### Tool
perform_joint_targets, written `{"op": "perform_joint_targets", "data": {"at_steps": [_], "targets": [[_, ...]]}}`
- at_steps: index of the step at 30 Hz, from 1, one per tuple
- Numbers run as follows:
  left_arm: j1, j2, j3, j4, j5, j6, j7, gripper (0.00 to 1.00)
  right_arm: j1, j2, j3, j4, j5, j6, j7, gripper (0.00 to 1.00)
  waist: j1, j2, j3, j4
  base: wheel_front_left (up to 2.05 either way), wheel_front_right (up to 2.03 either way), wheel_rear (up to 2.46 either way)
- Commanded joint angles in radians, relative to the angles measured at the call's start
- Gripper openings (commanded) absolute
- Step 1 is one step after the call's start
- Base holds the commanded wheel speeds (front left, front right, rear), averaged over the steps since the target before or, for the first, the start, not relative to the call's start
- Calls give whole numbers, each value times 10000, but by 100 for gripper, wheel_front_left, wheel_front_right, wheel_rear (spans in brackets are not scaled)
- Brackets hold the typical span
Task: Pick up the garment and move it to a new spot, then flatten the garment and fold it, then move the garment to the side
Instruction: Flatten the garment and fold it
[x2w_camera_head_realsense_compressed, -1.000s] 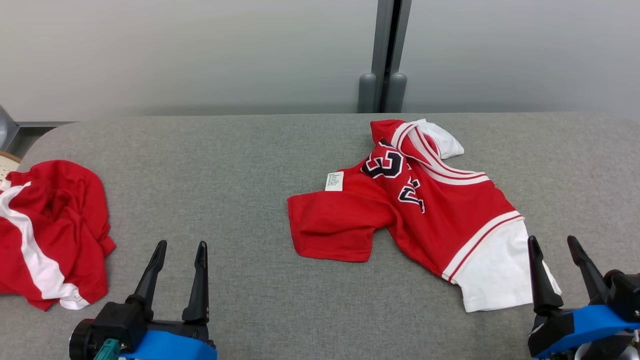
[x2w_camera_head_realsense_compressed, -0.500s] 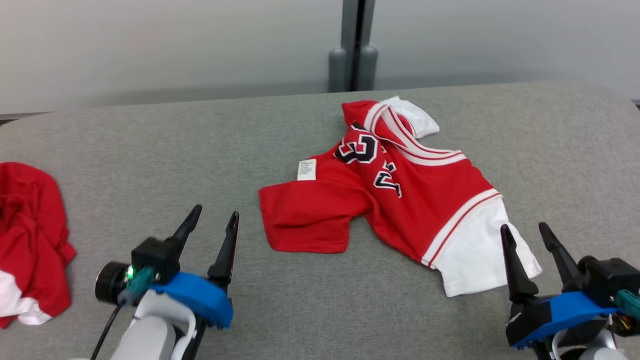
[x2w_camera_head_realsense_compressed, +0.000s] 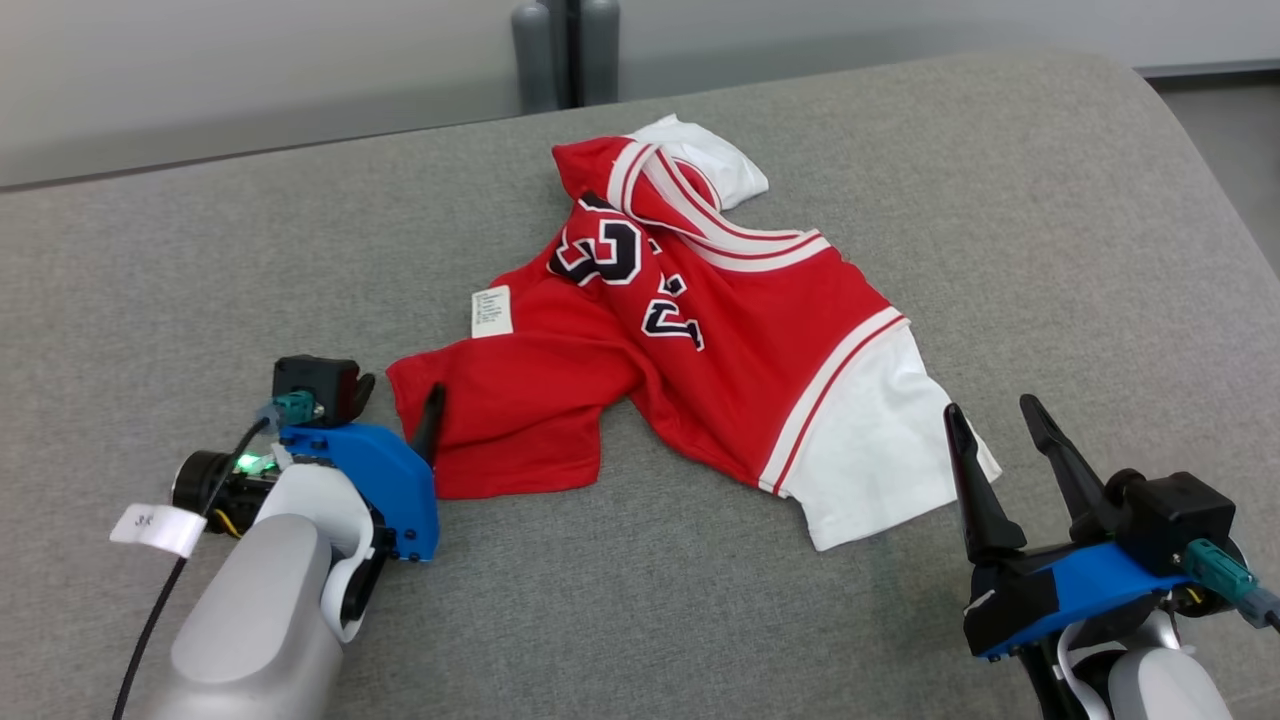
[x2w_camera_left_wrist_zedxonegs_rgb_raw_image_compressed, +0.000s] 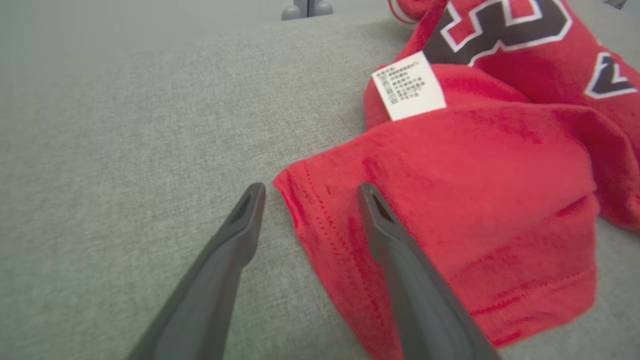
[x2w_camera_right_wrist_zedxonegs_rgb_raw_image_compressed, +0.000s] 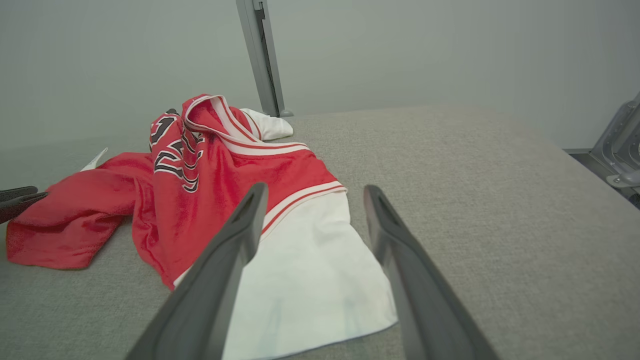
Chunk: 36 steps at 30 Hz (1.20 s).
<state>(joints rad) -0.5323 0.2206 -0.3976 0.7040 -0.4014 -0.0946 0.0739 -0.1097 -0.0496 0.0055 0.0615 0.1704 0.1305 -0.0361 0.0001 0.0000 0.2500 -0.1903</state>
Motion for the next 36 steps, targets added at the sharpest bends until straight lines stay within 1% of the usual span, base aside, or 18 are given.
{"op": "perform_joint_targets", "data": {"at_steps": [1, 6, 10, 11, 12, 13, 14, 16, 18, 22, 24, 26, 29, 30, 31, 33, 36], "targets": [[-249, 30, 85, 277, -72, 126, 235, 100, -185, -15, 44, 4, 73, 5, -63, 100, -1, 0, 215, -205, 0, 0, 0], [-621, -89, 165, 999, -243, 457, 925, 100, -275, -15, 132, 68, 118, 5, -143, 100, -1, 0, 396, -269, 0, 0, 0], [-870, -150, -50, 1411, -266, 303, 1514, 100, -381, -16, 266, 106, 209, 5, -195, 100, -1, 0, 476, -232, 0, 0, 0], [-913, -152, -125, 1507, -250, 241, 1666, 91, -404, -16, 292, 114, 203, 5, -209, 100, -1, 0, 486, -223, 0, 0, 0], [-951, -157, -211, 1603, -230, 198, 1819, 49, -421, -16, 301, 129, 210, 3, -210, 100, -1, 0, 491, -213, 0, 0, 0], [-983, -173, -334, 1688, -180, 128, 1966, 18, -441, -16, 312, 144, 222, 5, -204, 100, -1, 0, 489, -200, 0, 0, 0], [-990, -203, -414, 1747, -183, 60, 2029, 0, -467, -16, 318, 156, 237, 5, -219, 100, -1, 0, 483, -185, 0, 0, 0], [-997, -293, -570, 1763, -246, -62, 2023, 0, -469, -16, 282, 170, 258, 3, -240, 100, -1, 0, 441, -129, 0, 0, 0], [-1069, -329, -597, 1504, -279, -152, 1506, 0, -394, -16, 191, 182, 258, 5, -234, 100, -1, 0, 377, -20, 0, 0, 0], [-1044, -434, -427, 653, -272, -150, -229, 0, -171, -18, 27, 146, 209, 3, -198, 100, -1, 0, 161, 301, 0, 0, 0], [-708, -483, -347, 171, -345, -133, -878, 0, -121, -13, 33, 91, 95, 5, -142, 100, -1, 0, 20, 483, 0, 0, 0], [-322, -438, -476, -485, -266, -158, -1326, 0, -50, -18, -36, 33, 48, 3, -94, 100, -1, 0, -142, 700, 0, 0, 0], [399, -254, -932, -1642, 3, -211, -1635, 0, 63, -14, -125, -41, -6, 5, 1, 100, -1, 0, -371, 1080, 0, 0, 0], [1029, -48, -1348, -2548, 205, -248, -1699, 0, 137, -18, -147, -86, 5, 5, 70, 100, -1, 0, -540, 1280, 0, 0, 0], [1703, 159, -1687, -3487, 332, -266, -1625, 0, 217, -19, -195, -113, 29, 3, 113, 100, -1, 0, -693, 1450, 0, 0, 0], [2381, 368, -2022, -4394, 370, -281, -1505, 0, 304, -16, -235, -161, 66, 3, 144, 100, -1, 0, -840, 1606, 0, 0, 0], [3319, 489, -2449, -5484, 153, -268, -1187, 0, 453, -19, -363, -221, 65, 5, 206, 100, -1, 0, -1002, 1804, 0, 0, 0]]}}
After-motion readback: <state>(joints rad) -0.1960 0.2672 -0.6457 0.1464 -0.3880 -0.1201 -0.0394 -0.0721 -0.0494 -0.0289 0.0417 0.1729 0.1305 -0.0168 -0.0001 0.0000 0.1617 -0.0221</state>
